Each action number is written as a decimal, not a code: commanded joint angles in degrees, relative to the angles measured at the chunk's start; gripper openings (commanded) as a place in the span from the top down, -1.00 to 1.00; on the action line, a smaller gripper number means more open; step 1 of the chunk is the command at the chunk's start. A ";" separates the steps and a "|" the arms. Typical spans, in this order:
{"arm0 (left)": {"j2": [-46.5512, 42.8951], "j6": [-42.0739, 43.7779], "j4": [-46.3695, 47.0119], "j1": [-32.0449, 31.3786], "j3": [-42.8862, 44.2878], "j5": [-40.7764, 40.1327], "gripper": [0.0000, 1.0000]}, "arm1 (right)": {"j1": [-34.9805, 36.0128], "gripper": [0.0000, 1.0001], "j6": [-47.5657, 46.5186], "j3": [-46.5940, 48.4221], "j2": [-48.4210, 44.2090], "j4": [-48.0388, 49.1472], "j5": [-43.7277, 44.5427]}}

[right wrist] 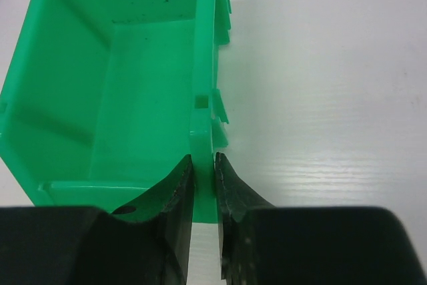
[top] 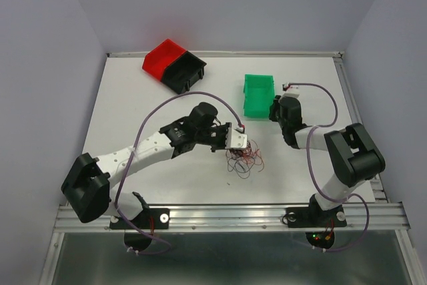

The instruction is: Untangle the cables

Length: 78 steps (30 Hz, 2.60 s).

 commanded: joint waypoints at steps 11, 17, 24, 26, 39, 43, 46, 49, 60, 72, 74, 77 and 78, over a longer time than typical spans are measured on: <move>0.09 -2.86 4.73 2.58 1.79 -1.08 1.00 | 0.31 -0.19 -0.67 -2.55 -7.81 -0.50 -0.70; 0.44 -5.49 6.93 4.77 2.58 -1.43 1.00 | 0.31 -0.29 -1.29 -10.35 -20.01 -1.39 -9.90; 0.27 -11.82 8.25 9.52 5.04 0.59 1.00 | 2.06 -0.45 -0.50 -24.95 -35.41 11.43 -32.77; 0.09 -13.31 8.25 10.75 5.57 1.38 1.00 | 3.29 -0.50 -0.41 -27.07 -37.42 14.77 -37.06; 0.00 -20.61 7.90 15.85 8.38 9.02 1.00 | 15.68 -0.63 -10.26 -22.95 -23.74 22.24 -34.39; 0.53 -21.23 5.44 16.11 9.96 12.98 1.00 | 16.39 -0.60 -10.26 -21.46 -17.58 29.45 -31.03; 1.67 -21.41 2.63 16.11 11.54 16.14 1.00 | 16.83 -0.54 -9.47 -20.40 -13.01 35.95 -29.97; 3.16 -20.88 0.52 16.20 13.04 17.91 1.00 | 17.27 -0.39 -8.24 -19.79 -8.97 41.67 -31.99; -5.88 -40.98 20.15 38.94 6.21 6.32 1.00 | 17.89 0.99 -5.95 -28.91 -15.98 43.35 -19.37; -12.21 -48.57 28.46 48.37 0.66 -3.51 1.00 | 17.80 0.99 -0.86 -41.04 -49.41 33.44 9.26; -13.88 -48.74 28.99 48.98 0.21 -7.55 1.00 | 17.80 0.99 0.73 -43.07 -56.21 26.44 15.96; -16.42 -49.18 29.25 51.34 -0.40 -9.68 1.00 | 17.80 0.99 2.13 -42.12 -71.06 14.48 20.99; -17.13 -49.53 29.77 51.97 -1.02 -10.39 1.00 | 17.80 0.99 2.22 -41.76 -74.32 7.65 23.09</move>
